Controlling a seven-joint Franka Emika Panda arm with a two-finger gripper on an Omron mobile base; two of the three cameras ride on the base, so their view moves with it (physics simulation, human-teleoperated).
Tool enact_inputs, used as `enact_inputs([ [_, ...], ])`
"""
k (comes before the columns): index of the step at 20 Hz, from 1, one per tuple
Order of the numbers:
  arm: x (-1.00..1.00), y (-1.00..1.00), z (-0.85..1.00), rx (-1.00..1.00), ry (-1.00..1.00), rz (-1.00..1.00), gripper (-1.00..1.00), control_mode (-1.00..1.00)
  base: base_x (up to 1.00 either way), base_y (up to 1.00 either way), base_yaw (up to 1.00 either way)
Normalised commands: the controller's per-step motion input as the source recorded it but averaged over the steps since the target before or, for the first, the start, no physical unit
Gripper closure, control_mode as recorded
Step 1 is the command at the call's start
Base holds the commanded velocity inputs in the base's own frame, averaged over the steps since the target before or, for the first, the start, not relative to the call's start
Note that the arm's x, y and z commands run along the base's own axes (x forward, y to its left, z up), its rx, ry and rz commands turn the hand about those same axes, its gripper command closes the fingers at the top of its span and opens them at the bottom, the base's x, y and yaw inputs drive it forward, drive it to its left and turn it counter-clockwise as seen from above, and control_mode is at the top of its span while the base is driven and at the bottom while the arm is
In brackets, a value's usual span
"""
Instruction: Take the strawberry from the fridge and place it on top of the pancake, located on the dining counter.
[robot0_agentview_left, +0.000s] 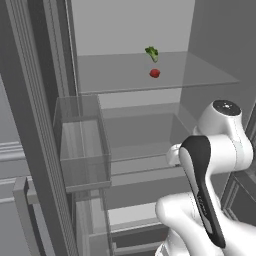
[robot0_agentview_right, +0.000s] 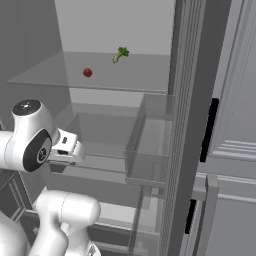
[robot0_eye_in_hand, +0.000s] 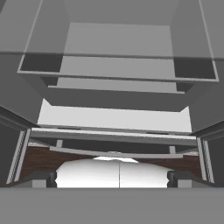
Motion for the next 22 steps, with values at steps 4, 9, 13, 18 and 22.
enact_inputs([
  [4, 0.00, 0.00, 0.04, 0.00, -0.05, 0.02, -1.00, -1.00, 0.02, 0.00, 0.02],
  [9, 0.00, 0.16, 0.57, -0.07, -0.35, 0.16, -1.00, -1.00, 0.00, 0.00, 0.00],
  [13, -0.08, 0.43, 0.98, -0.10, -0.36, 0.16, -1.00, -1.00, 0.00, 0.00, 0.00],
  [18, 0.03, 0.13, 1.00, -0.04, -0.16, 0.00, -1.00, -1.00, 0.00, 0.00, 0.00],
  [22, 0.22, -0.51, 0.67, 0.18, 0.00, 0.00, -1.00, -1.00, 0.00, 0.00, 0.00],
])
